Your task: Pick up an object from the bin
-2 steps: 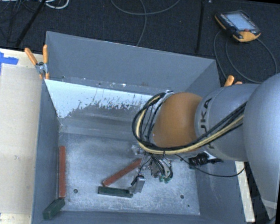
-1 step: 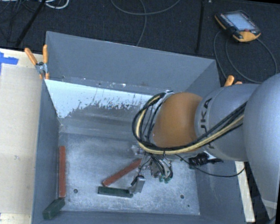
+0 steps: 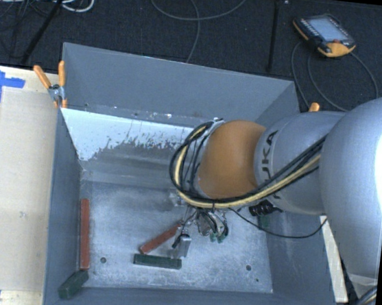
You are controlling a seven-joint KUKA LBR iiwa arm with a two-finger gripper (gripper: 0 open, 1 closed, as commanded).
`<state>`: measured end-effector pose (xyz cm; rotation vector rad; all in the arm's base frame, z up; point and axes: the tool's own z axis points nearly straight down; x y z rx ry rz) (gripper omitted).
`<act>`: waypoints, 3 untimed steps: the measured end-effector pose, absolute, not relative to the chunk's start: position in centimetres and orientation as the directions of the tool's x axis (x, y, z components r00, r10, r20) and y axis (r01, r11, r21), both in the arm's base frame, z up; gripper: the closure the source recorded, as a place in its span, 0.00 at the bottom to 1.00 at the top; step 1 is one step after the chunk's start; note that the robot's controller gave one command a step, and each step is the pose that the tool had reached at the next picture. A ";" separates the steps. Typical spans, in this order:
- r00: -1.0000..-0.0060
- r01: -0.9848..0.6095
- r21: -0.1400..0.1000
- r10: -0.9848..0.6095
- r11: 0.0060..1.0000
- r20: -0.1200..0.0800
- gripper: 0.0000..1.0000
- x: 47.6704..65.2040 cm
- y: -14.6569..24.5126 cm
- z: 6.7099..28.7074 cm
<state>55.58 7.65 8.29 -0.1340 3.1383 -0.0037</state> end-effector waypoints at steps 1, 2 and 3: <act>-0.934 -0.358 0.001 -0.358 0.934 -0.001 0.00 55.5 10.0 7.5; -0.997 -0.074 0.001 -0.074 0.997 0.002 1.00 51.8 14.1 7.0; -0.997 -0.075 0.000 -0.075 0.997 0.002 1.00 51.8 14.1 7.0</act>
Offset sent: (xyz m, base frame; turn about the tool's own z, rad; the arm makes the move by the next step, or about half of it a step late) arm -0.0376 0.0635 -0.0129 0.0132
